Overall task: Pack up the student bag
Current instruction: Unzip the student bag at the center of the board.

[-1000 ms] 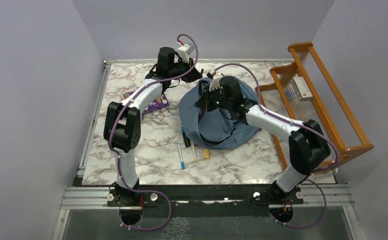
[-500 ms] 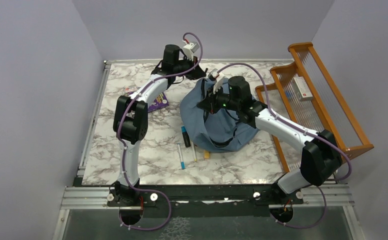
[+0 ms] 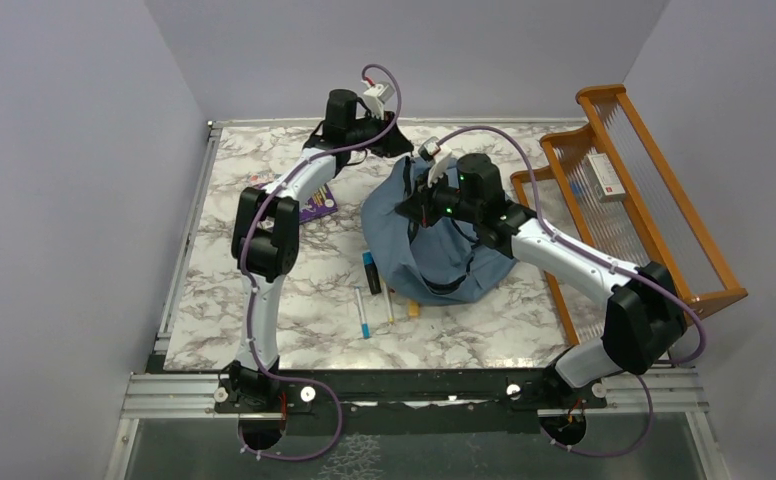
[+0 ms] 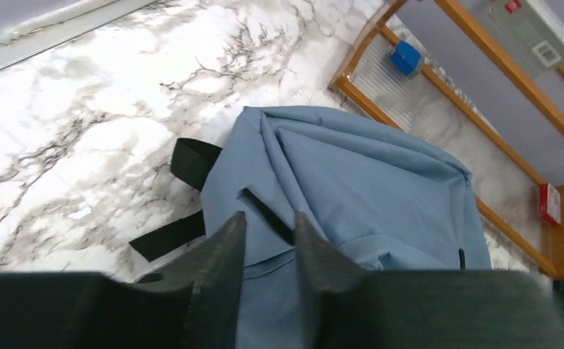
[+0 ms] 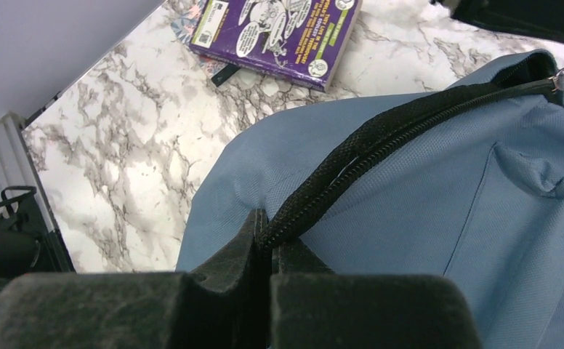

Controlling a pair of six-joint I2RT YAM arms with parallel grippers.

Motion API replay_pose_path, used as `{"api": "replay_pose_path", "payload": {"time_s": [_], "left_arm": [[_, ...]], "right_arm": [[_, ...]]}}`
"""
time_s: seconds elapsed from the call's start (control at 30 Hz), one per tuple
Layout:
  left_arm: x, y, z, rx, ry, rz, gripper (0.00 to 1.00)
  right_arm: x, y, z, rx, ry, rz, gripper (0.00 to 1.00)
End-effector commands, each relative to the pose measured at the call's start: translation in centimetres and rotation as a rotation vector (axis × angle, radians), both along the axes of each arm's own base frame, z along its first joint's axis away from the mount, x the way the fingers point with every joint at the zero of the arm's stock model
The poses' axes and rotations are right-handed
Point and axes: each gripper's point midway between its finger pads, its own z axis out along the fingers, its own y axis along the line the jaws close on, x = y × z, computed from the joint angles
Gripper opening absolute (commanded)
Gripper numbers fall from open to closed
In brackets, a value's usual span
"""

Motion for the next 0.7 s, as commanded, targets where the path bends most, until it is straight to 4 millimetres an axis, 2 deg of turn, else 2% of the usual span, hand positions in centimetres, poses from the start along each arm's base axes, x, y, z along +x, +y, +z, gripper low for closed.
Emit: {"api": "replay_pose_path", "payload": {"time_s": [0.0,0.03,0.07,0.17,0.23,0.3,0.4,0.47,0.57,0.67], "left_arm": [[1.5,3.2,6.7,-0.098,-0.109,0.104,0.42],[1.4,3.8,7.8,-0.118,-0.116,0.116,0.57],[1.3,4.5,8.8,-0.139,-0.123,0.125,0.64],[0.4,6.9,11.6,-0.197,-0.137,0.158,0.73],[-0.4,8.7,12.5,-0.211,-0.146,0.190,0.79],[-1.3,10.3,13.4,-0.211,-0.163,0.218,0.81],[-2.9,12.1,13.9,-0.191,-0.189,0.255,0.82],[-4.5,12.5,14.2,-0.168,-0.223,0.252,0.84],[-6.2,13.0,13.2,-0.143,-0.228,0.264,0.86],[-7.2,13.6,11.2,-0.121,-0.199,0.303,0.87]], "right_arm": [[1.5,-0.4,4.5,0.079,-0.091,-0.119,0.01],[2.2,-0.8,4.3,0.075,-0.081,-0.162,0.01],[2.7,-1.2,4.3,0.076,-0.072,-0.199,0.01],[4.9,-1.9,4.3,0.088,-0.046,-0.281,0.01],[6.4,-2.1,4.8,0.095,-0.043,-0.312,0.01],[8.1,-2.2,5.5,0.099,-0.043,-0.322,0.01],[10.2,-1.8,6.2,0.095,-0.043,-0.302,0.01],[11.6,-1.5,5.8,0.074,-0.022,-0.278,0.01],[13.0,-0.4,4.5,0.039,0.000,-0.210,0.01],[13.5,1.5,2.9,0.000,0.018,-0.091,0.01]]}}
